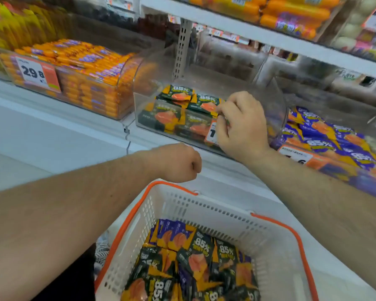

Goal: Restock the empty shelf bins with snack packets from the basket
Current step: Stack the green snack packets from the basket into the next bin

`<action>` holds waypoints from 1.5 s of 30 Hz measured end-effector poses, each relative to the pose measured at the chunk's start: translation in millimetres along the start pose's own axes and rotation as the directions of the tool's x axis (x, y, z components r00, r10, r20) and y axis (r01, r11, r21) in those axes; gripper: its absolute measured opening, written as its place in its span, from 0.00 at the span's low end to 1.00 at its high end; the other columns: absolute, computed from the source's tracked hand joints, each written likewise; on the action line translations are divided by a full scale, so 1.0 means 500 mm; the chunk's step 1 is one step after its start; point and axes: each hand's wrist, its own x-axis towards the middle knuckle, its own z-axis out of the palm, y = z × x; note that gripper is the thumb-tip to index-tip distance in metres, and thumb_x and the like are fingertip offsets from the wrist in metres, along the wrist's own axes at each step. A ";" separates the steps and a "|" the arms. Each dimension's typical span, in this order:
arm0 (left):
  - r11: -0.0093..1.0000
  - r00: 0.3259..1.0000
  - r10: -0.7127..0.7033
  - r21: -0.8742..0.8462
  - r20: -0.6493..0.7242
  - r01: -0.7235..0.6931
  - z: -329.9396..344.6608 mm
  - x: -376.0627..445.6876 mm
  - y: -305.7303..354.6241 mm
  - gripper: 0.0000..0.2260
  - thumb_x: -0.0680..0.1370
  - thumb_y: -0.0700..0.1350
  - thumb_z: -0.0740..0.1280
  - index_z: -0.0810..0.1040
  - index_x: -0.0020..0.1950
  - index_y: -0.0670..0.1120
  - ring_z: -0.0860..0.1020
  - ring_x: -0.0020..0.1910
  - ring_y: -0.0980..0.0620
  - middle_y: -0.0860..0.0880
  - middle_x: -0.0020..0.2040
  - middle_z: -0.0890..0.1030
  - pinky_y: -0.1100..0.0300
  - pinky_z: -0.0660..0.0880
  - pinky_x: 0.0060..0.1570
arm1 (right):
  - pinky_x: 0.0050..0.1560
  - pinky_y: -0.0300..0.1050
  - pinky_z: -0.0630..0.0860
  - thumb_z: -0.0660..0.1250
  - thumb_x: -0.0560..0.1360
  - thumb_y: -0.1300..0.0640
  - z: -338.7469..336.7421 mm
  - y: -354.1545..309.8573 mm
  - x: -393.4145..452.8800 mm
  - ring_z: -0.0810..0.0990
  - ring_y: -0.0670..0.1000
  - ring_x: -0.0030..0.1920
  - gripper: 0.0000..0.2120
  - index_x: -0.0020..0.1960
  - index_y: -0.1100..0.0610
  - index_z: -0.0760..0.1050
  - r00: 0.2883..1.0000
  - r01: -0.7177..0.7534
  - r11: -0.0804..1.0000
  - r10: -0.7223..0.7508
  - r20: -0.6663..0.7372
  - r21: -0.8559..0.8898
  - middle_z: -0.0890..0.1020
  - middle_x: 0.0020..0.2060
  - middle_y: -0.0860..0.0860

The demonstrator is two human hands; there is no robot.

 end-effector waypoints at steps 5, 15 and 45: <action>0.964 0.864 -0.165 0.263 0.475 0.039 0.069 -0.001 -0.023 0.14 0.81 0.48 0.61 0.77 0.63 0.44 0.75 0.55 0.49 0.47 0.61 0.77 0.55 0.72 0.55 | 0.42 0.50 0.74 0.60 0.72 0.64 0.078 -0.090 -0.272 0.76 0.59 0.41 0.08 0.43 0.62 0.78 0.902 -0.227 0.949 0.119 0.415 0.220 0.78 0.38 0.56; 0.949 0.810 -0.232 0.308 0.539 0.067 0.132 0.027 -0.038 0.18 0.82 0.49 0.61 0.72 0.71 0.47 0.71 0.66 0.49 0.50 0.70 0.72 0.55 0.68 0.62 | 0.51 0.53 0.77 0.60 0.75 0.56 0.168 -0.245 -0.548 0.78 0.55 0.45 0.08 0.51 0.53 0.77 -0.139 -0.681 0.670 0.277 0.951 -0.295 0.80 0.44 0.52; 0.967 0.992 -0.041 -0.246 0.121 0.070 -0.087 -0.005 -0.097 0.10 0.76 0.42 0.68 0.71 0.38 0.43 0.69 0.34 0.50 0.49 0.35 0.71 0.56 0.65 0.39 | 0.39 0.45 0.71 0.65 0.79 0.56 0.002 -0.087 0.033 0.72 0.44 0.35 0.05 0.45 0.49 0.75 0.585 -0.558 0.800 0.190 0.788 0.222 0.73 0.34 0.44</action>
